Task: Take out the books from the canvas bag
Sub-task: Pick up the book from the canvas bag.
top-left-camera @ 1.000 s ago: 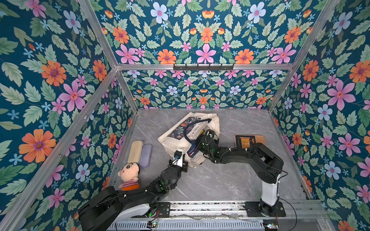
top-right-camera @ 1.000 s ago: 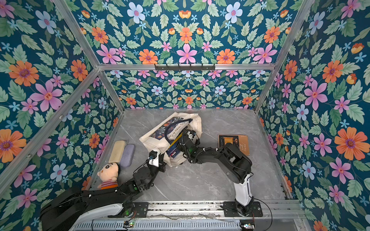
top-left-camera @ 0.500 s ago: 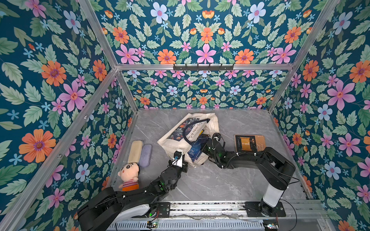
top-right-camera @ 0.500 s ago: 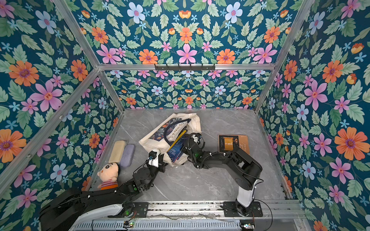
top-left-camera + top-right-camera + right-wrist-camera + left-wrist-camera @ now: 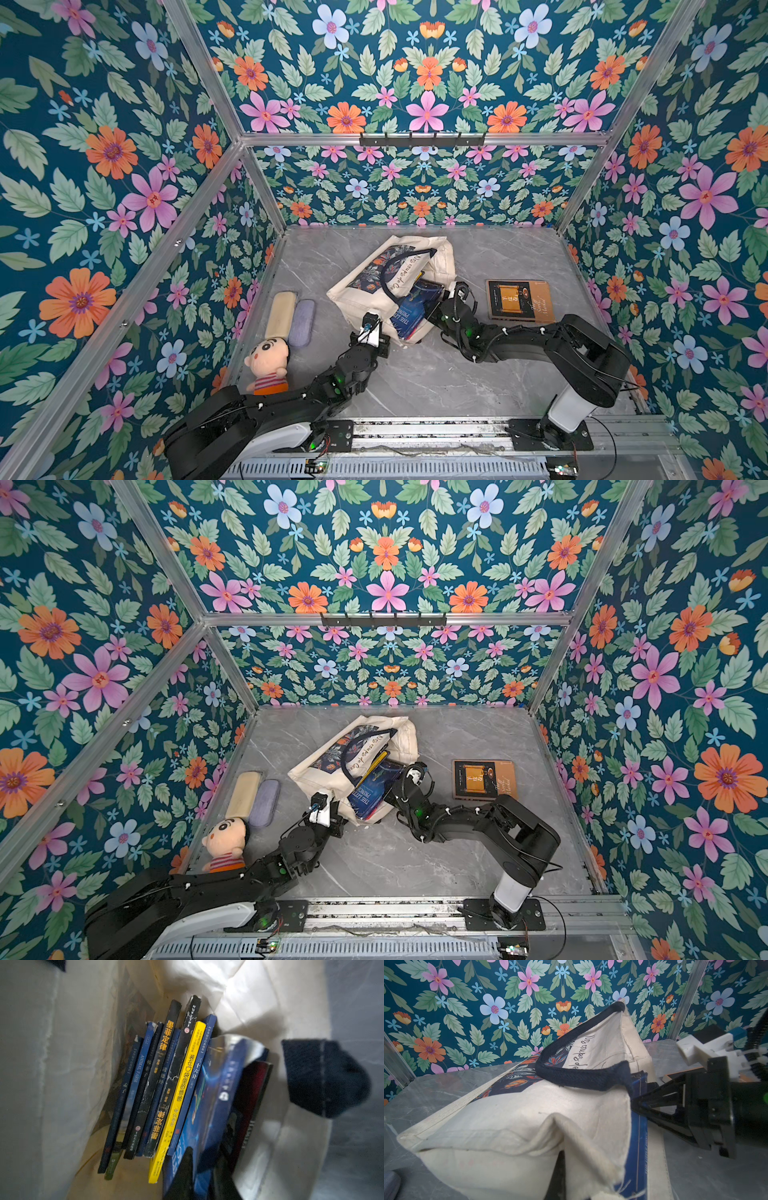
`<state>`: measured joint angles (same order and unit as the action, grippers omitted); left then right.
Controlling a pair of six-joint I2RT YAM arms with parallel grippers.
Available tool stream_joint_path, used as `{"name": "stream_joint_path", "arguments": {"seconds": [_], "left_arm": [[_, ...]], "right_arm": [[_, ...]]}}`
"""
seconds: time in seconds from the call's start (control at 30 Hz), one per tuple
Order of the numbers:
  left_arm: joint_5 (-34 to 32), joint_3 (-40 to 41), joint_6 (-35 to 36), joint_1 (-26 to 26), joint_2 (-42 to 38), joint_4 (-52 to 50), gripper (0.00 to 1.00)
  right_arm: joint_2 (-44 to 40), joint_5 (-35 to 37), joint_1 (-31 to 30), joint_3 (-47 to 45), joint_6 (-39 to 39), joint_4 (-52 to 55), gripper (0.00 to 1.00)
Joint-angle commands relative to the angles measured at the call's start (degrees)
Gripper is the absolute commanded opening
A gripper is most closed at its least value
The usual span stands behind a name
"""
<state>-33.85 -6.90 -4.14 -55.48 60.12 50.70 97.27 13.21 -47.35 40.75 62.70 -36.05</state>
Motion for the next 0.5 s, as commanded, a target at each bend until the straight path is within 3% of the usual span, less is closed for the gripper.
{"name": "stream_joint_path", "arguments": {"seconds": [0.0,0.3,0.37,0.47], "left_arm": [[-1.69,-0.31,0.19,0.11,0.35,-0.17,0.0],[-1.25,-0.09,0.54,0.11,0.53,0.46,0.0],[-1.08,-0.01,0.62,0.11,0.62,0.63,0.0],[-1.91,0.25,0.34,0.11,0.41,0.21,0.0]], "right_arm": [[1.49,-2.1,-0.23,0.43,0.18,-6.01,0.3],[7.48,-2.43,-2.82,5.81,0.39,-6.31,0.41],[8.48,-2.27,-2.98,6.18,0.87,-7.13,0.37],[9.04,-0.76,-3.05,5.08,1.7,-8.49,0.23]]}}
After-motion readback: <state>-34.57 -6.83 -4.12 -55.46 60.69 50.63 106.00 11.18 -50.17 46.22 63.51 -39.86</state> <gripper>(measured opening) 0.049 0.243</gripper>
